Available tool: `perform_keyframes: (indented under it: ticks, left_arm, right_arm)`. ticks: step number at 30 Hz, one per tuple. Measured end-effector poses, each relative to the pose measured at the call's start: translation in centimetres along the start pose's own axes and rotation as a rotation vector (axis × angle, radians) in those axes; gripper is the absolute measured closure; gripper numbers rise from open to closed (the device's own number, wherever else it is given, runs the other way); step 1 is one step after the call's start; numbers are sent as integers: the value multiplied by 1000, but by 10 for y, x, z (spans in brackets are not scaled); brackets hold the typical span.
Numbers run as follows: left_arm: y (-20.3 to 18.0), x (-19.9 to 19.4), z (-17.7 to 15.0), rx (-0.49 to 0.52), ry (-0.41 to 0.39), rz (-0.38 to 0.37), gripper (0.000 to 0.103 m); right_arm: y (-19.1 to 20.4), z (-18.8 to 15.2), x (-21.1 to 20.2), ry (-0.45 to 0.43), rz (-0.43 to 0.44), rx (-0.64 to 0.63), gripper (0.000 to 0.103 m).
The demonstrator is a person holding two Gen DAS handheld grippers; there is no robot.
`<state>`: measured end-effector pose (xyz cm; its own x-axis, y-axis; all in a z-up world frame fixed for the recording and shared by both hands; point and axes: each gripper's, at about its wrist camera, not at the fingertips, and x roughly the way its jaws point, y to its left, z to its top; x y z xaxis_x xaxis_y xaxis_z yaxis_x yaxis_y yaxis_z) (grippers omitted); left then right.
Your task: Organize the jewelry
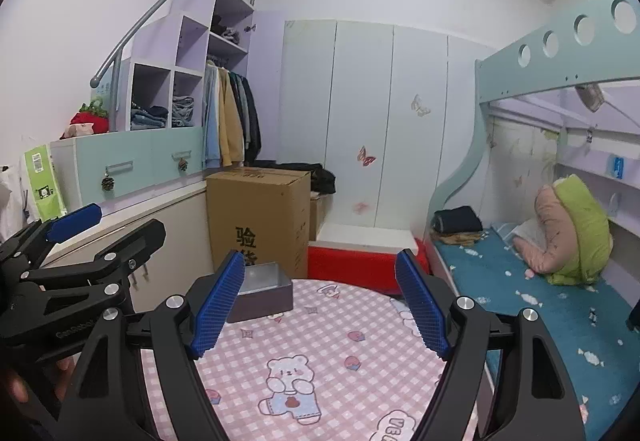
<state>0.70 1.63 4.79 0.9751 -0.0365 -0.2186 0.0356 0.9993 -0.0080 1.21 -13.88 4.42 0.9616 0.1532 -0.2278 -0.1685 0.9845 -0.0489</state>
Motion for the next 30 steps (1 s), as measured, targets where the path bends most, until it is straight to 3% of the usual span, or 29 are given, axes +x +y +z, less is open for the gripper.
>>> perform_keyframes:
  ticks: [10,30]
  left_arm:
    - [-1,-5,2,11,-25,4,12]
    - [-6,-2,4,28,-33,11,12]
  right_arm:
    - [-4,0,-9,-38,-19,9,23]
    - [-5,1,-8,-29,-13,19,23]
